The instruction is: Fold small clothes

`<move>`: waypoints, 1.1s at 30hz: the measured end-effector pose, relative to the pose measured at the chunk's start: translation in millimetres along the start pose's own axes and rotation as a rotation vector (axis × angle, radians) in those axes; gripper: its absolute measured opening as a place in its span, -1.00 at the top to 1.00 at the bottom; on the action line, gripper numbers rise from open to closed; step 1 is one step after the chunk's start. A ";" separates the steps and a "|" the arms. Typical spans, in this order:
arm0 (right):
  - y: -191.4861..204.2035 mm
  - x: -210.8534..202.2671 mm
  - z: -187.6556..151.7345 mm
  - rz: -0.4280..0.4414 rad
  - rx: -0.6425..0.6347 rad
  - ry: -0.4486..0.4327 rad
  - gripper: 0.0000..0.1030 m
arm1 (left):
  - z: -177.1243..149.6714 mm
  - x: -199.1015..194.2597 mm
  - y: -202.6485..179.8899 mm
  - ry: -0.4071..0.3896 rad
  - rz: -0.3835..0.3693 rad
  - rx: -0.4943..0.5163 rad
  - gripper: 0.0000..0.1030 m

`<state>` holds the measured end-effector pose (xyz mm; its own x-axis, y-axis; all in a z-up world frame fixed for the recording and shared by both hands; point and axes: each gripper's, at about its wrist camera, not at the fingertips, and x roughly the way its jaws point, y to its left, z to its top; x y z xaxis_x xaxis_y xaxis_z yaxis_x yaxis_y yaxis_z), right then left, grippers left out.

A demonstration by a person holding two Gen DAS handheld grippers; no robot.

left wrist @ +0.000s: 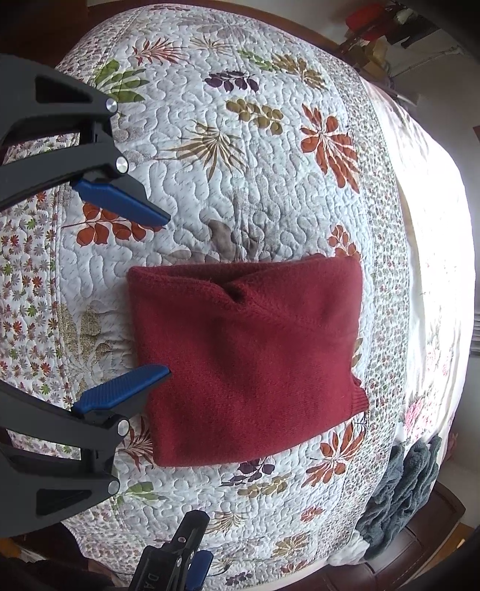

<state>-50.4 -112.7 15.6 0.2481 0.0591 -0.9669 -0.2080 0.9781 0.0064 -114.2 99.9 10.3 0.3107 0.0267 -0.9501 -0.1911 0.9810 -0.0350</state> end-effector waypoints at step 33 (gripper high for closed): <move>-2.6 6.2 3.4 0.005 0.014 0.007 -0.85 | 2.9 2.3 3.0 -0.009 -0.002 -0.007 -0.50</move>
<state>-45.1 -114.2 10.4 0.2406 0.0629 -0.9686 -0.1964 0.9804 0.0149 -111.4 103.4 8.9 0.3197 0.0270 -0.9471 -0.1970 0.9797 -0.0385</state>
